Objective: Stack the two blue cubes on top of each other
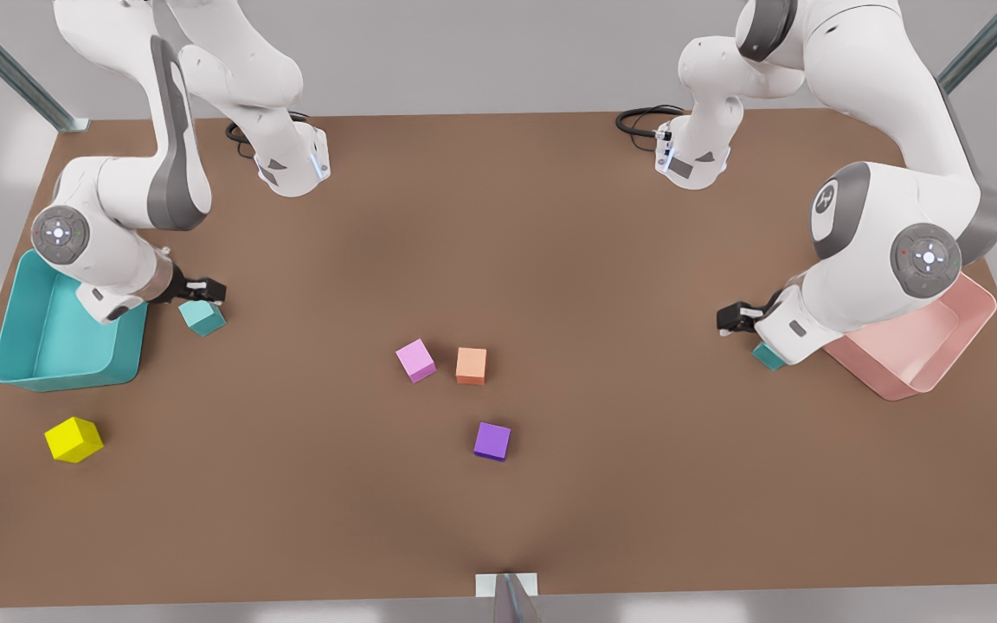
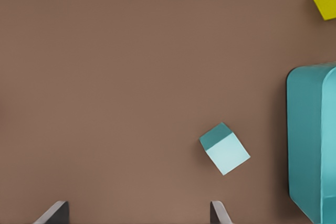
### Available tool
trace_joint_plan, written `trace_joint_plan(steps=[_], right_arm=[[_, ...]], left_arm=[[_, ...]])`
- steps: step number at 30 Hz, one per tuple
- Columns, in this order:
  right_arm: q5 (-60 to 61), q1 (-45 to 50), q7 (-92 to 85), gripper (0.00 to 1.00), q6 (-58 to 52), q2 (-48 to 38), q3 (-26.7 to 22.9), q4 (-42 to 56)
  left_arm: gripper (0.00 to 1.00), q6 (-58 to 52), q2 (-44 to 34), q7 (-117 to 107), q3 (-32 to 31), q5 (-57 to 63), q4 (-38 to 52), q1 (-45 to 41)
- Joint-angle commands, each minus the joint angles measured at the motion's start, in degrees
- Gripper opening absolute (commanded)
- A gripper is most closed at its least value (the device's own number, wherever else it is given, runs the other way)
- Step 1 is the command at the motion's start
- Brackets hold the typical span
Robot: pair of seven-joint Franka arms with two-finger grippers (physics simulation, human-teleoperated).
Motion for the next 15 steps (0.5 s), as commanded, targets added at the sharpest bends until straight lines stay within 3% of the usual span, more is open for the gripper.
trace_joint_plan(steps=[1, 15], right_arm=[[0.06, 0.27, 0.83, 1.0, 4.12, 0.77, -0.06, -0.32], [2.17, -13.26, -18.77, 1.0, 6.05, 5.35, 0.03, -2.69]], left_arm=[[1.0, 1.49, -0.12, -2.89, -0.01, 0.0, 0.19, 0.06], [1.0, -0.79, 0.14, -4.29, 0.08, 1.67, -2.27, -0.02]])
